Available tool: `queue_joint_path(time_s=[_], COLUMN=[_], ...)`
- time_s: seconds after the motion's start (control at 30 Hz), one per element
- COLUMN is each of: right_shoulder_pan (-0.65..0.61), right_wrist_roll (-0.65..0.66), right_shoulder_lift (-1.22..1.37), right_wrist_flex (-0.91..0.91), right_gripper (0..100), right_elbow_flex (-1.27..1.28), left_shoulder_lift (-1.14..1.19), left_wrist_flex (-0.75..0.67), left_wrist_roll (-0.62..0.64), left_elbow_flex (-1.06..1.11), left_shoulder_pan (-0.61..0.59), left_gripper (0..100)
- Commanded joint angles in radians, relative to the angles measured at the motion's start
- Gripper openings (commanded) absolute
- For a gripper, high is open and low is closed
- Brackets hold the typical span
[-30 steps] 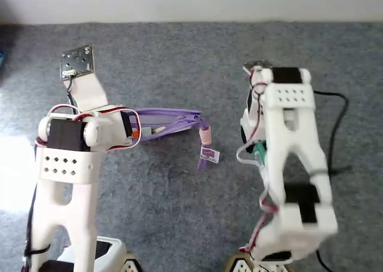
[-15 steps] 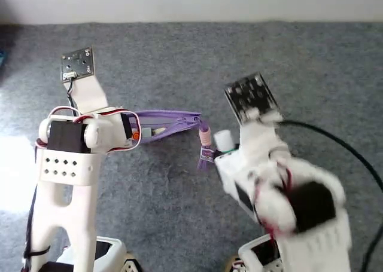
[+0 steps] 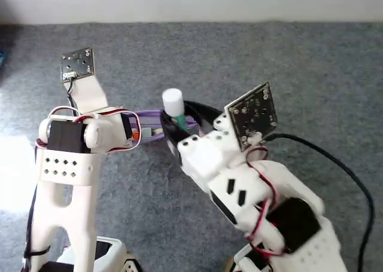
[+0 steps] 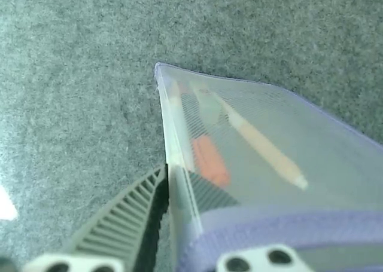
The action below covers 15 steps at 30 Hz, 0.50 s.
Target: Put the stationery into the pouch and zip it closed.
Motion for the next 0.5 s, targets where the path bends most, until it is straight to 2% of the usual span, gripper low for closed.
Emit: queue_joint_path(time_s=[0.0, 0.13, 0.47], right_shoulder_pan=[-0.005, -0.007, -0.015], right_wrist_roll=[-0.011, -0.011, -0.012], right_shoulder_lift=[0.038, 0.065, 0.188], right_wrist_flex=[-0.232, -0.349, -0.424], right_gripper=[0.9, 0.9, 0.9], right_elbow_flex=[0.094, 0.130, 0.163], left_shoulder_lift=[0.006, 0.006, 0.006], left_wrist_flex=[-0.026, -0.026, -0.028], left_wrist_roll=[0.012, 0.012, 0.012], left_elbow_flex=[-0.001, 0.001, 0.002], left_shoulder_pan=[0.005, 0.005, 0.005], left_gripper=[1, 1, 1])
